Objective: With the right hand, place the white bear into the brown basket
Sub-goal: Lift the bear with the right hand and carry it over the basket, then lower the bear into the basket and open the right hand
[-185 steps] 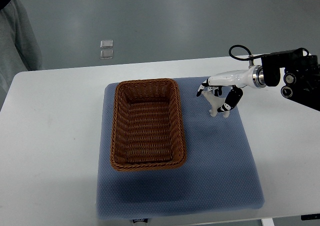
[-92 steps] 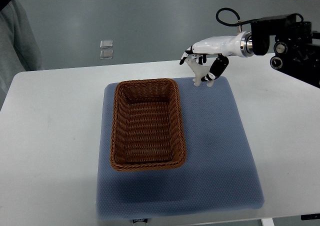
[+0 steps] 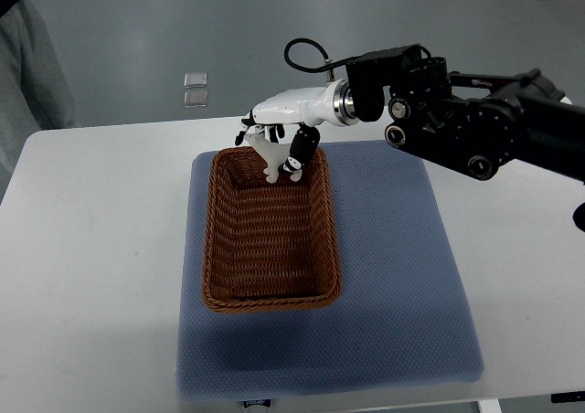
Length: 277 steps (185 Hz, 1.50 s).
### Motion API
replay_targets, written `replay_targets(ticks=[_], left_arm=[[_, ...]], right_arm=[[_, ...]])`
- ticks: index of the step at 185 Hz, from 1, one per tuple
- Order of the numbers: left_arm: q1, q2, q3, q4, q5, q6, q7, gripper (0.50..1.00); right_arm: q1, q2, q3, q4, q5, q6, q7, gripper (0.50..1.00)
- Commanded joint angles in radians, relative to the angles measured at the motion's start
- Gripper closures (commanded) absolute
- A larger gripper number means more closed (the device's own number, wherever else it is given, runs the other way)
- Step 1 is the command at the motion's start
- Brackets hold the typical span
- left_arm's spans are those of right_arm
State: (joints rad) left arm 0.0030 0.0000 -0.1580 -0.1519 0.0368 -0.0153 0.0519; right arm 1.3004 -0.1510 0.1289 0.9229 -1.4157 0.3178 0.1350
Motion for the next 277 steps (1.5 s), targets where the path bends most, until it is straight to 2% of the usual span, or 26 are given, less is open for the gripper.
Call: replay_targets(ticks=[1,65,175,277], left_arm=[[0.000,0.000,0.000,0.000,0.000,0.000,0.000,0.500],[0.000,0.000,0.000,0.000,0.000,0.000,0.000,0.500],[0.000,0.000,0.000,0.000,0.000,0.000,0.000,0.500],[0.000,0.000,0.000,0.000,0.000,0.000,0.000,0.500]], right_arm=[[-0.030,0.037,-0.008,-0.042,0.000,-0.017,0.000,0.926],[-0.099,0.085,-0.009,-0.153,-0.023,-0.080,0.003,0.922],[-0.124,0.119,-0.011,-0.206,-0.051,-0.131,0.003,0.920],[-0.156,0.148,-0.014,-0.208,-0.065,-0.151,0.003,0.914]])
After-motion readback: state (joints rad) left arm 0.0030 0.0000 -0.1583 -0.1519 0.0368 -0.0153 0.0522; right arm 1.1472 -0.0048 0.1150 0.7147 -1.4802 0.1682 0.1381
